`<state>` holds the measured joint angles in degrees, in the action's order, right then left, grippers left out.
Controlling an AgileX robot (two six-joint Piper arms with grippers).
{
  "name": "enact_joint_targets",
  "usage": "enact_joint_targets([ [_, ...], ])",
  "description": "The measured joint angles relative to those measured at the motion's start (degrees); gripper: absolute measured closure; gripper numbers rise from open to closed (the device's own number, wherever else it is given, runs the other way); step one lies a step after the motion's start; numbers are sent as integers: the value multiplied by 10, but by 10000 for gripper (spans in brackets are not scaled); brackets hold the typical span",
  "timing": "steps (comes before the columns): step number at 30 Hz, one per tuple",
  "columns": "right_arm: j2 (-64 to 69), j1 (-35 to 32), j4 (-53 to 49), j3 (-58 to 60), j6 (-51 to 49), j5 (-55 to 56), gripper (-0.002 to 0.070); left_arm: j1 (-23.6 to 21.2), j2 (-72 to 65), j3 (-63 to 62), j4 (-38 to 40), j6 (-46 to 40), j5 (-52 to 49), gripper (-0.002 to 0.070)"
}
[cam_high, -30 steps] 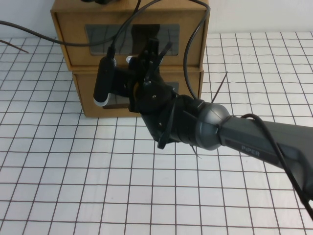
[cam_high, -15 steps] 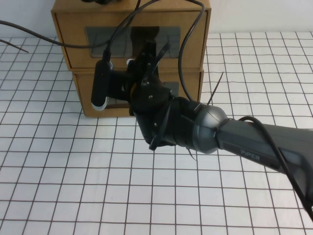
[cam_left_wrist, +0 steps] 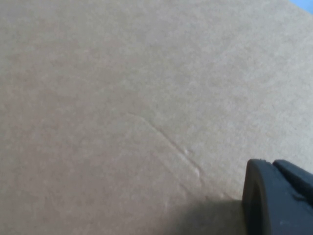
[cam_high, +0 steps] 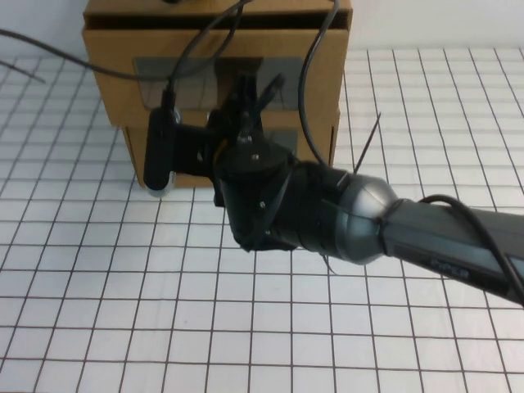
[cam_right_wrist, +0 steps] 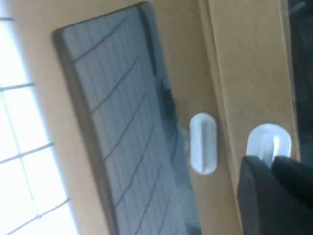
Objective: Open the shoe box
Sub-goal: 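Pull the top drawer of the cardboard box fully open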
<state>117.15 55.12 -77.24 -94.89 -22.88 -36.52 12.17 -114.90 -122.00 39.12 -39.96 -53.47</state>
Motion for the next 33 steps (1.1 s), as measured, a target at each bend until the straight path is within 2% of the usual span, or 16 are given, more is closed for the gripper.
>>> enact_joint_targets([
  [19, -119, 62, 39, 159, 2, 2, 668, -3, -1, 0, 9, 7, -5, 677],
  [33, -164, 123, 99, 195, 6, -54, 668, -3, -1, 0, 13, 8, -5, 677],
])
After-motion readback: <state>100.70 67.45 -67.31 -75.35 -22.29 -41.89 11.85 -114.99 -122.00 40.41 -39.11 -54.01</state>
